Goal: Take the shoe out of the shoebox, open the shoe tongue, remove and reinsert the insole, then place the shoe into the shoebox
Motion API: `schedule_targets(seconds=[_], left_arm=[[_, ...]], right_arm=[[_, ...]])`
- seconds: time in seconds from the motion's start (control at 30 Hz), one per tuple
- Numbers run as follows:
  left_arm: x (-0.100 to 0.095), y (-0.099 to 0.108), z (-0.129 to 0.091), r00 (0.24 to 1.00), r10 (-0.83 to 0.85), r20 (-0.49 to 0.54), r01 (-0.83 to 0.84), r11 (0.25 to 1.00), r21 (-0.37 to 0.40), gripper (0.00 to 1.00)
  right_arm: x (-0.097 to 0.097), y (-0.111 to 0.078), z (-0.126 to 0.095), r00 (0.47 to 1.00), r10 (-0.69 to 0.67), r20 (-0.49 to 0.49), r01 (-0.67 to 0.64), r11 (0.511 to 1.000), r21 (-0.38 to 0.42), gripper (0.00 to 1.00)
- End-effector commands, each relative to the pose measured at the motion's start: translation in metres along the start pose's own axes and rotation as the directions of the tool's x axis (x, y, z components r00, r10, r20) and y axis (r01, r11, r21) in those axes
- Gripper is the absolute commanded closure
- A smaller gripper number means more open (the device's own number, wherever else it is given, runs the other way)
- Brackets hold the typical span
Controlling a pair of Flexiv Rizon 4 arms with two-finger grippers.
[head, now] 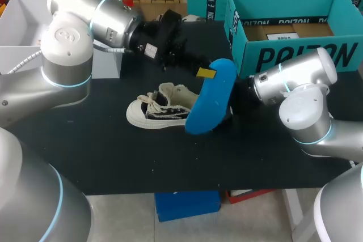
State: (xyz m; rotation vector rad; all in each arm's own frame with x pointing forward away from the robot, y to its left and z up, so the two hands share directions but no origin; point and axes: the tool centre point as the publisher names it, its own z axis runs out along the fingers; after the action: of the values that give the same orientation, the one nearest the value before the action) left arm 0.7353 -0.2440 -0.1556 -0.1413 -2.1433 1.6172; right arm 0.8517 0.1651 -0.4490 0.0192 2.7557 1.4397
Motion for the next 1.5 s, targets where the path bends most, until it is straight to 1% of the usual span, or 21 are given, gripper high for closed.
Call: schedule_targets(seconds=[0.03, 0.1, 0.7, 0.73, 0.77, 0.83, 0.97, 1.0, 1.07, 1.13, 1.23, 1.3, 1.33, 1.4, 1.5], left_arm=[[0.004, 0.012, -0.004, 1.0, 0.003, 0.009, -0.003, 0.998, 0.059, 1.0], [0.005, 0.013, -0.007, 1.0, -0.006, -0.009, 0.007, 0.999, 0.045, 1.0], [0.005, 0.013, -0.007, 1.0, -0.006, -0.009, 0.007, 0.999, 0.045, 1.0], [0.007, 0.012, -0.011, 1.0, -0.013, -0.009, 0.013, 0.997, 0.072, 1.0], [0.008, 0.012, -0.013, 0.999, -0.033, 0.01, 0.032, 0.997, 0.074, 1.0], [0.013, 0.008, -0.017, 0.999, -0.047, 0.012, 0.046, 0.995, 0.088, 1.0], [0.024, -0.009, -0.024, 0.998, -0.064, 0.025, 0.061, 0.992, 0.115, 1.0], [0.023, -0.007, -0.023, 0.998, -0.057, 0.036, 0.052, 0.992, 0.113, 1.0], [0.023, -0.006, -0.023, 0.997, -0.07, 0.045, 0.062, 0.986, 0.156, 1.0], [0.024, -0.006, -0.023, 0.996, -0.063, 0.059, 0.053, 0.986, 0.158, 1.0], [0.024, -0.004, -0.022, 0.995, -0.075, 0.068, 0.06, 0.977, 0.202, 1.0], [0.024, -0.003, -0.022, 0.996, -0.08, 0.048, 0.065, 0.965, 0.256, 1.0], [0.024, -0.003, -0.022, 0.995, -0.08, 0.061, 0.062, 0.964, 0.259, 1.0], [0.023, -0.001, -0.022, 0.996, -0.087, 0.03, 0.073, 0.945, 0.318, 1.0], [0.023, 0.0, -0.021, 0.996, -0.074, 0.043, 0.056, 0.941, 0.334, 1.0]], right_arm=[[-0.002, -0.005, 0.004, 1.0, 0.002, 0.0, -0.002, 1.0, 0.002, 1.0], [-0.002, -0.005, 0.004, 1.0, 0.002, 0.0, -0.002, 1.0, 0.002, 1.0], [-0.002, -0.005, 0.004, 1.0, 0.002, 0.0, -0.002, 1.0, 0.002, 1.0], [-0.002, -0.005, 0.004, 1.0, 0.002, 0.0, -0.002, 1.0, 0.002, 1.0], [-0.002, -0.005, 0.004, 1.0, 0.002, 0.0, -0.002, 1.0, 0.002, 1.0], [-0.002, -0.005, 0.004, 1.0, 0.002, 0.0, -0.002, 1.0, 0.002, 1.0], [-0.002, -0.005, 0.004, 1.0, 0.002, 0.0, -0.002, 1.0, 0.002, 1.0], [-0.002, -0.005, 0.004, 1.0, 0.002, 0.0, -0.002, 1.0, 0.002, 1.0], [-0.002, -0.005, 0.004, 1.0, 0.002, 0.0, -0.002, 1.0, 0.002, 1.0], [-0.002, -0.005, 0.004, 1.0, 0.002, 0.0, -0.002, 1.0, 0.002, 1.0], [-0.002, -0.005, 0.004, 1.0, 0.002, 0.0, -0.002, 1.0, 0.002, 1.0], [-0.002, -0.005, 0.004, 1.0, 0.002, 0.0, -0.002, 1.0, 0.002, 1.0], [-0.002, -0.005, 0.004, 1.0, 0.002, 0.0, -0.002, 1.0, 0.002, 1.0], [-0.002, -0.005, 0.004, 1.0, 0.002, 0.0, -0.002, 1.0, 0.002, 1.0], [-0.002, -0.005, 0.004, 1.0, 0.002, 0.0, -0.002, 1.0, 0.002, 1.0]])
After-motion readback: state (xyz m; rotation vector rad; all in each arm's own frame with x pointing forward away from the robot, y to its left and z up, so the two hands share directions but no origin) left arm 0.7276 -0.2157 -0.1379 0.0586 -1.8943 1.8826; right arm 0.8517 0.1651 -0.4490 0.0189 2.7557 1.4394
